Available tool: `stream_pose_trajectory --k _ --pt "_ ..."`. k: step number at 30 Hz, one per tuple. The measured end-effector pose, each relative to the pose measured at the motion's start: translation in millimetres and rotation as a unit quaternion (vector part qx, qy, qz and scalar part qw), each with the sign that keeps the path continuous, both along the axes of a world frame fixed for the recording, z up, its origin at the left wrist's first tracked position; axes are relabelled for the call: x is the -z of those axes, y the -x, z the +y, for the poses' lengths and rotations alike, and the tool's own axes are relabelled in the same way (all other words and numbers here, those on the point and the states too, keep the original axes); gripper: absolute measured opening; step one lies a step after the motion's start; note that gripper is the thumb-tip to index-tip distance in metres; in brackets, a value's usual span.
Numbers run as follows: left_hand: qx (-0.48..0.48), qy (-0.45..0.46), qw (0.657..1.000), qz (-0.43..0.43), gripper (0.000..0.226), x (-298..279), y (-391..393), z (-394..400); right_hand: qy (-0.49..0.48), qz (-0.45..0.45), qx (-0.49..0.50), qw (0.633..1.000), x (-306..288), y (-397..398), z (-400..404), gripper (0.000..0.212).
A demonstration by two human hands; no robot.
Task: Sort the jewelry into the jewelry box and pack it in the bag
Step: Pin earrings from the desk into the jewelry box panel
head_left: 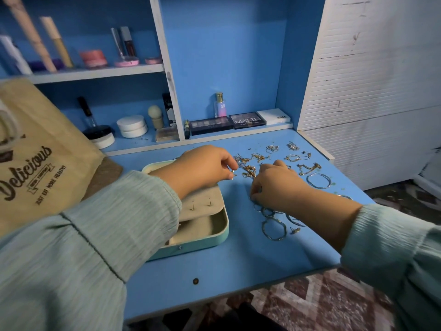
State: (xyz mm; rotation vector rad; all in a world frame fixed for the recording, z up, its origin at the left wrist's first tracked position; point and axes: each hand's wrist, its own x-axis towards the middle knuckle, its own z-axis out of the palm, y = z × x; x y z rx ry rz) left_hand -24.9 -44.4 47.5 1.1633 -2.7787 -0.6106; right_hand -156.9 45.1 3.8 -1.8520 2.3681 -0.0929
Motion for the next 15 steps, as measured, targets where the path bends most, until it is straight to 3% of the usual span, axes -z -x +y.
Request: stream_pose_trajectory --k 10,15 --pt "0.002 -0.034 0.999 0.04 0.016 -1 -14 5 0.025 -0.059 -0.007 0.998 0 8 2 0.002" --pt "0.005 -0.031 0.998 0.046 0.017 1 -17 8 0.003 -0.026 0.001 1.0 -2 7 3 0.018"
